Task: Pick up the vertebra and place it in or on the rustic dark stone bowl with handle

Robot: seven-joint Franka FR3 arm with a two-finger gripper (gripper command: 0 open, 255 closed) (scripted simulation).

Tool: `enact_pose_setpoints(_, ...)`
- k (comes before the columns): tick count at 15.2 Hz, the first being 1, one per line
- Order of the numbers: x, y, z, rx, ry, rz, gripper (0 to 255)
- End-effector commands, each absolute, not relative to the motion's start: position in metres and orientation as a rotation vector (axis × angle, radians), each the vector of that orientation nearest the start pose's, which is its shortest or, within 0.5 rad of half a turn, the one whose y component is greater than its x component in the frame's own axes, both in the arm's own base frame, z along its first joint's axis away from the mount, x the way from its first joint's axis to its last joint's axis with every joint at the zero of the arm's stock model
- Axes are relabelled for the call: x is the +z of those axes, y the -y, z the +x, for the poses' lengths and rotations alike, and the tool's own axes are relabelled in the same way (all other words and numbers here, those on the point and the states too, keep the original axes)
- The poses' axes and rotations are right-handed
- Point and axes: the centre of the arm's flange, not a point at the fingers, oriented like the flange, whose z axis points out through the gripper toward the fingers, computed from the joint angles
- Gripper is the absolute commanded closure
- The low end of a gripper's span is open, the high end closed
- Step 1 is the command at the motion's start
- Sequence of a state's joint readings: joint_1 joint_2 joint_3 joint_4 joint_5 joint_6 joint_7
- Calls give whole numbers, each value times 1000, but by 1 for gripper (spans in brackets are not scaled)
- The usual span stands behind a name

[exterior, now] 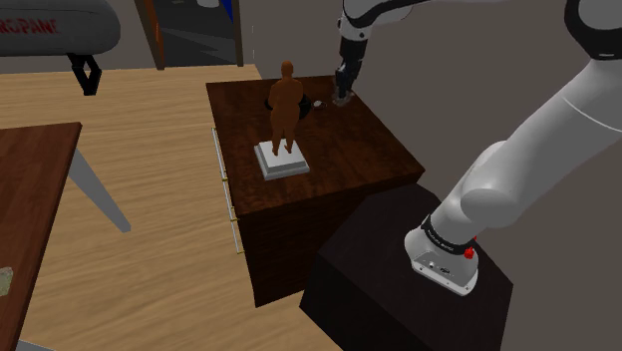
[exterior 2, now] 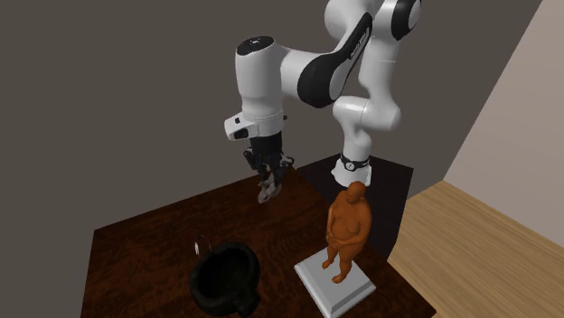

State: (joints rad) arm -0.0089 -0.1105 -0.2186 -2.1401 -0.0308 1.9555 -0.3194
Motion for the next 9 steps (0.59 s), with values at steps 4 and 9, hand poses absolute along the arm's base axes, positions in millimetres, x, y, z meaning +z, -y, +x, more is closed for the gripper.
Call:
enact_pose_setpoints(4,444,110,553,118,167,-3118,255)
enact_pose_setpoints(9,442,99,618,118,167,-3118,255)
